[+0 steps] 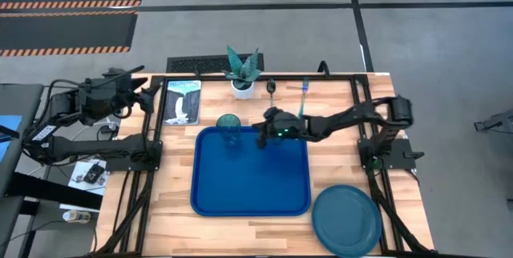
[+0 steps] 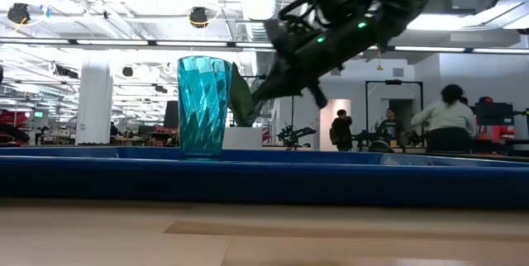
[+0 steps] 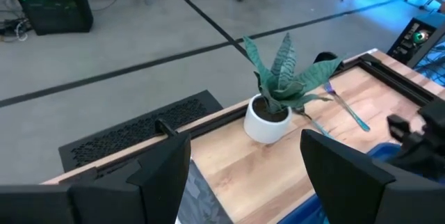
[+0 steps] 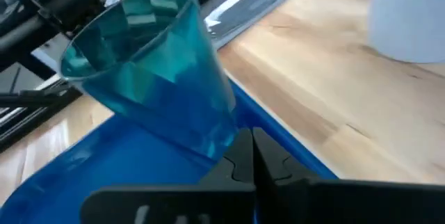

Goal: Pick and place plate/cup/fork/spoon on tray
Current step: Put the blue glass on the blue tray

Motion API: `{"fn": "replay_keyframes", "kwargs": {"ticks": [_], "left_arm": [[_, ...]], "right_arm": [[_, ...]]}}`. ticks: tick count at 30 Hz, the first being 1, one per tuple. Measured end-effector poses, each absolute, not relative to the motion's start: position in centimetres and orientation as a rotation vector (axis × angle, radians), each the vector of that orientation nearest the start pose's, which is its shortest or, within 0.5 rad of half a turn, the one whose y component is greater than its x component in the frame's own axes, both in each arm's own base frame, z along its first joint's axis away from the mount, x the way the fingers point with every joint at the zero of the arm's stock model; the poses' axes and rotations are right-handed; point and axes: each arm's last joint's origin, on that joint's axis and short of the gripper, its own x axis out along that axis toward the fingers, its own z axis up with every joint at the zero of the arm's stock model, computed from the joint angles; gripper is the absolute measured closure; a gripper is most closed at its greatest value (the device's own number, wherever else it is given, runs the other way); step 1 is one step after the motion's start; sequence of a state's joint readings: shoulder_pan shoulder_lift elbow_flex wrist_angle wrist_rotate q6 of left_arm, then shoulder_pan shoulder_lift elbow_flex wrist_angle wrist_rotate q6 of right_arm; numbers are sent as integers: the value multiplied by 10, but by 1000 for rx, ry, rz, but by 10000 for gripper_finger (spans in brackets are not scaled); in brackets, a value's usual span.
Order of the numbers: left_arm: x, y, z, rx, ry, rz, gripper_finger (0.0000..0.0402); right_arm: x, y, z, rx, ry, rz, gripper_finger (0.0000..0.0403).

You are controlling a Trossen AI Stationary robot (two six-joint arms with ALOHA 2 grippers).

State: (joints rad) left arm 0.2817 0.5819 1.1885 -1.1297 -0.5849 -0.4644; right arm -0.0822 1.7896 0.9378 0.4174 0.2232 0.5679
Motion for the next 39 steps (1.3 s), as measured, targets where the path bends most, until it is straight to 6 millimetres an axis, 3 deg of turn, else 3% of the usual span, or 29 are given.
{"fn": "replay_keyframes", "kwargs": {"ticks": [8, 15, 23, 39], "left_arm": [[40, 28, 392, -351, 320, 958, 140], [40, 28, 392, -360, 311, 960, 140], [40, 28, 392, -362, 308, 961, 140], [40, 29, 392, -362, 300, 980, 140]], "right_arm": [[393, -36, 146, 551, 415, -393, 398], [415, -36, 138, 574, 434, -321, 395], [430, -39, 146, 563, 405, -260, 399], [431, -53, 151, 564, 370, -236, 397]]}}
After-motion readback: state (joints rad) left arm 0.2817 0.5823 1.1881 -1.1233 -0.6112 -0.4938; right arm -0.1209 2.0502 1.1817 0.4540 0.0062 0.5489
